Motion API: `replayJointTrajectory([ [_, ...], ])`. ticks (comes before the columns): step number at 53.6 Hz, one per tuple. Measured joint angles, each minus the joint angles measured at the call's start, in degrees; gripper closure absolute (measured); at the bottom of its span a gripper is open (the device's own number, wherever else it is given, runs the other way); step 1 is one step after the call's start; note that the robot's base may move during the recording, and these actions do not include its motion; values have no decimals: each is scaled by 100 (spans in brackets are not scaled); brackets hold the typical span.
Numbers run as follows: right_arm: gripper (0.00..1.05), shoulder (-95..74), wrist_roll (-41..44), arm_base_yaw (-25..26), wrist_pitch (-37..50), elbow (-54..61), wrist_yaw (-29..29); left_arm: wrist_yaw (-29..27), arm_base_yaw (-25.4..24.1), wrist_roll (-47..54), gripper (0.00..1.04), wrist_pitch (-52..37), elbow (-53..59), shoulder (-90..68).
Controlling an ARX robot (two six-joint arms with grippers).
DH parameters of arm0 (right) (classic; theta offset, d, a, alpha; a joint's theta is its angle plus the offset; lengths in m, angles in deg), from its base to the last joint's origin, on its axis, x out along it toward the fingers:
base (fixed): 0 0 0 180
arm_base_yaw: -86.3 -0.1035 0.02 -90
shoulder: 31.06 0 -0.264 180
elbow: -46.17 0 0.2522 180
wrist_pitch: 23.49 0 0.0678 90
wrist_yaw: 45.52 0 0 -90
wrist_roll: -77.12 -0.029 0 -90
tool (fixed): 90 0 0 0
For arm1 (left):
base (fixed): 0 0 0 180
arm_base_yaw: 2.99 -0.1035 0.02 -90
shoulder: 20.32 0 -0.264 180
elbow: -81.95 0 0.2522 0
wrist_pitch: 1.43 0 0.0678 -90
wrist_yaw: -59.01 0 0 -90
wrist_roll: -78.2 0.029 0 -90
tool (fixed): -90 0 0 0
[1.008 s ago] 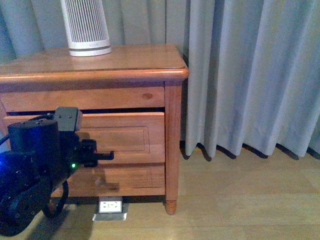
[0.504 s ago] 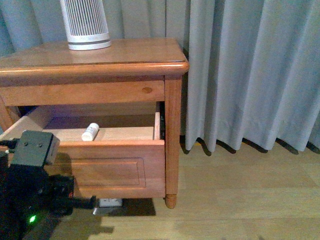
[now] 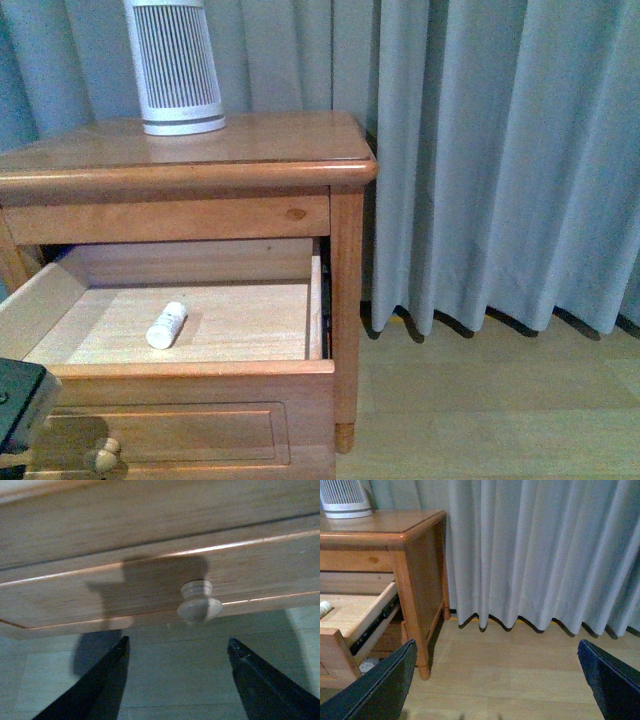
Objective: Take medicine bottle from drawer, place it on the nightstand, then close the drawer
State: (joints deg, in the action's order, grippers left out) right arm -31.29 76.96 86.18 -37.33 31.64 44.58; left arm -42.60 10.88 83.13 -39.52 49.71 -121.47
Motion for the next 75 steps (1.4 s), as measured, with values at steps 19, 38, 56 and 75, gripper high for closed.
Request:
replayJointTrajectory([
  [19,7,0,0,0,0,0,0,50,-435,516,7,2774,-317,4079],
  [38,7,0,0,0,0,0,0,-1211,546,328,7,5652,61,8546],
  [56,7,0,0,0,0,0,-9,-415,262,-463,44,5121,1224,9407],
  [75,7,0,0,0,0,0,-7,1051,-1215,-476,102,5198,1491,9785],
])
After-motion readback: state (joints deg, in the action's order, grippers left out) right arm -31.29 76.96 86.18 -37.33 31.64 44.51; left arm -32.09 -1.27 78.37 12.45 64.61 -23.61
